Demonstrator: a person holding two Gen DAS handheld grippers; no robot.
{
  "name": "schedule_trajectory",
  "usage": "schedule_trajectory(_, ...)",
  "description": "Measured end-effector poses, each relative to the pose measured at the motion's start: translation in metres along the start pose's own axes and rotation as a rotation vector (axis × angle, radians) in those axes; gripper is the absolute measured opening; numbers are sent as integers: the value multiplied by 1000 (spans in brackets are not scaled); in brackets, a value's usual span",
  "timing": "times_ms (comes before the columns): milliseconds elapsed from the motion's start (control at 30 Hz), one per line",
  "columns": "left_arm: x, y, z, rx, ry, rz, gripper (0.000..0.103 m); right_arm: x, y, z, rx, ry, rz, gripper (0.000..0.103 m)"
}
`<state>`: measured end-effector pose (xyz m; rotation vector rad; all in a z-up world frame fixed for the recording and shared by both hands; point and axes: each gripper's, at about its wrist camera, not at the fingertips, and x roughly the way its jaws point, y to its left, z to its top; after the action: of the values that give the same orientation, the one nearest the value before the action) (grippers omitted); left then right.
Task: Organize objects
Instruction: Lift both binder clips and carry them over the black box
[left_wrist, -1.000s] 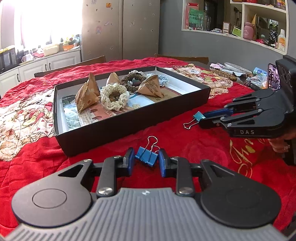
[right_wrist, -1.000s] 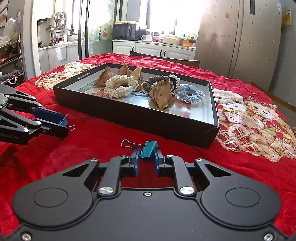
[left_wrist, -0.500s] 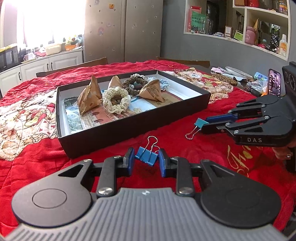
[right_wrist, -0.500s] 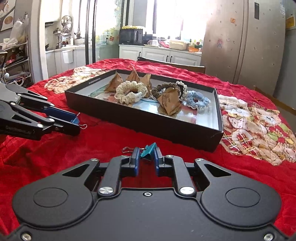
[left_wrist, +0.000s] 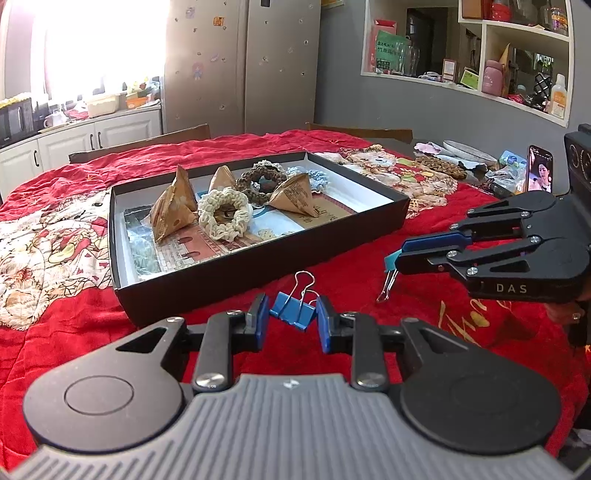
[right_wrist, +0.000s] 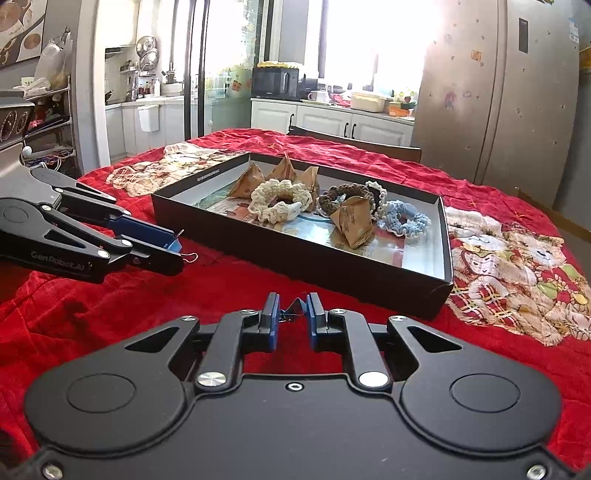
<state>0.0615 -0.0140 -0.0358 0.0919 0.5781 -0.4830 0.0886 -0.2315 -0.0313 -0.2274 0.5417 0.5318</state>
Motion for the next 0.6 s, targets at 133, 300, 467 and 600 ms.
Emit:
schedule_trajectory(133, 2, 0, -1, -2, 6, -2, 31, 11, -4, -1, 28, 26, 3, 16)
schedule_trajectory(300, 3, 2, -2, -10, 11, -3, 31, 24, -8, -6, 56, 55, -4, 19)
schedule_trajectory(467, 4, 2, -2, -13, 16, -9, 31, 29, -11, -9, 58, 74, -16, 37)
schedule_trajectory(600, 4, 2, -2, -13, 17, -10, 31, 27, -13, -11, 78, 93, 18, 37)
